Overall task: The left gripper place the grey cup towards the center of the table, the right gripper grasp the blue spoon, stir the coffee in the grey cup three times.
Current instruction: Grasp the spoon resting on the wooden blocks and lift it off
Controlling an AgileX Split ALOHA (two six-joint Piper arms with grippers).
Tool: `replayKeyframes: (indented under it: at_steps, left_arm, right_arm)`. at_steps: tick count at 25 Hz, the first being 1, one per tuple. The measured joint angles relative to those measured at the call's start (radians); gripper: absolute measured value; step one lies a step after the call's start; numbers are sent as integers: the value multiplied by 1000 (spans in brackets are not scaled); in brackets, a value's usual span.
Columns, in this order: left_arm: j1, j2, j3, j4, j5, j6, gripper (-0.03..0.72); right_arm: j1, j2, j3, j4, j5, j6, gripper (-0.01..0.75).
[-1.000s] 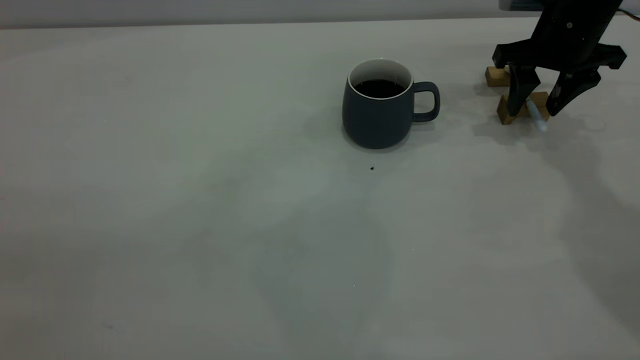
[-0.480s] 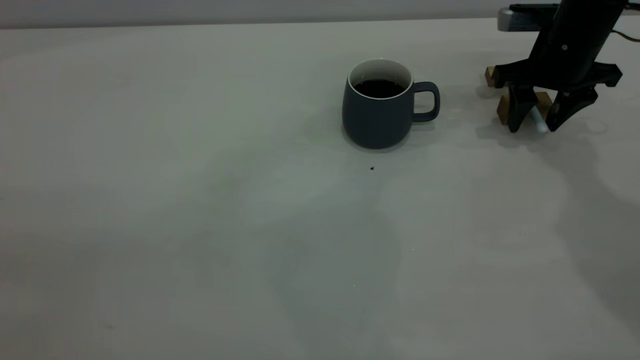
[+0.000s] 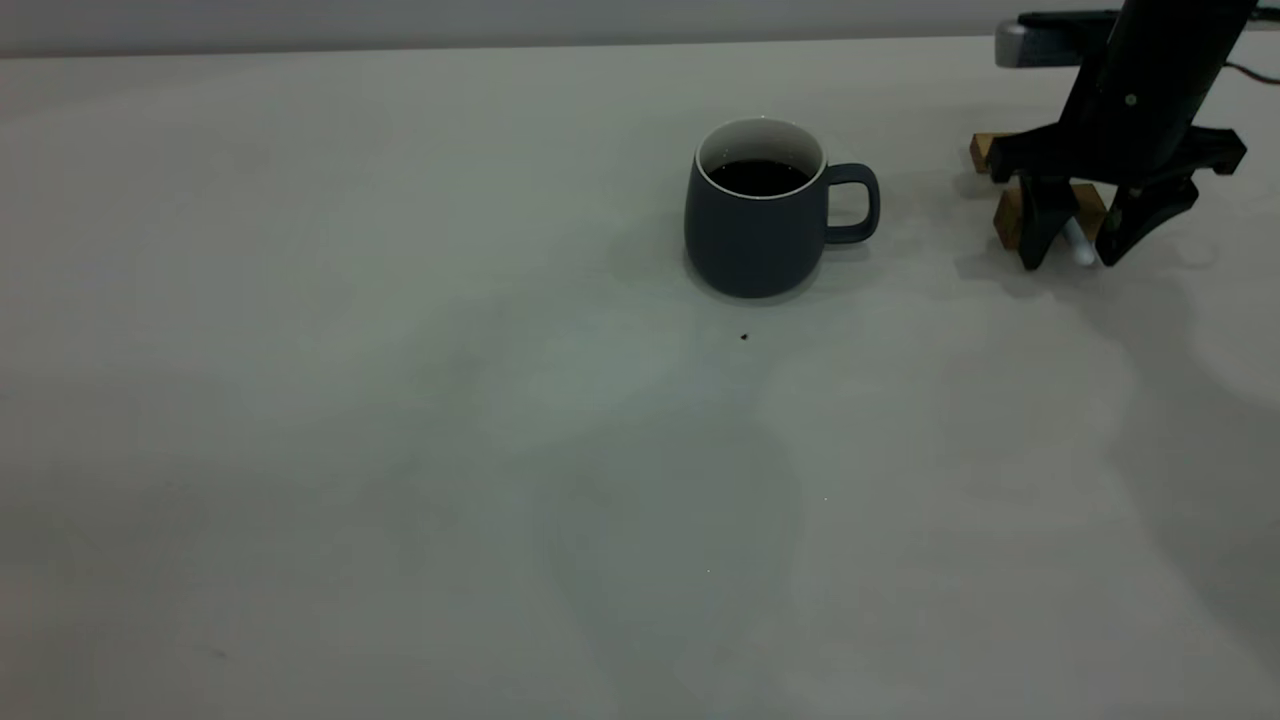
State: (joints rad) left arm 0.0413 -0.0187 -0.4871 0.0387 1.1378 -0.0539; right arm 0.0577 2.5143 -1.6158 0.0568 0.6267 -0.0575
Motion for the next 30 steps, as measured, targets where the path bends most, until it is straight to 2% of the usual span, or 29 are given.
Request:
replayKeyframes:
  at_steps: [6,9,13,17,21,25,27,30]
  left_arm:
    - [0,0,0,0,0,0,585]
    - [0,0,0,0,0,0,585]
    - [0,0,0,0,0,0,585]
    - [0,0,0,0,0,0,585]
    - [0,0,0,0,0,0,585]
    - [0,0,0,0,0,0,585]
    - [0,0,0,0,0,0,585]
    - [0,0,0,0,0,0,585]
  right_arm:
    - [0,7,0,-2,5,-1,524]
    - [0,7,0,-12,5,-1,473]
    - [0,7,0,-36,5,5,330]
    - [0,7,0,-64,3,20,108]
    - [0,-26,0,-97,23,49,106]
    - [0,-112,0,-87,89,58,106]
    - [0,-159,0,-15,133,41,106]
    - [4,-214,0,216,201,-16,106]
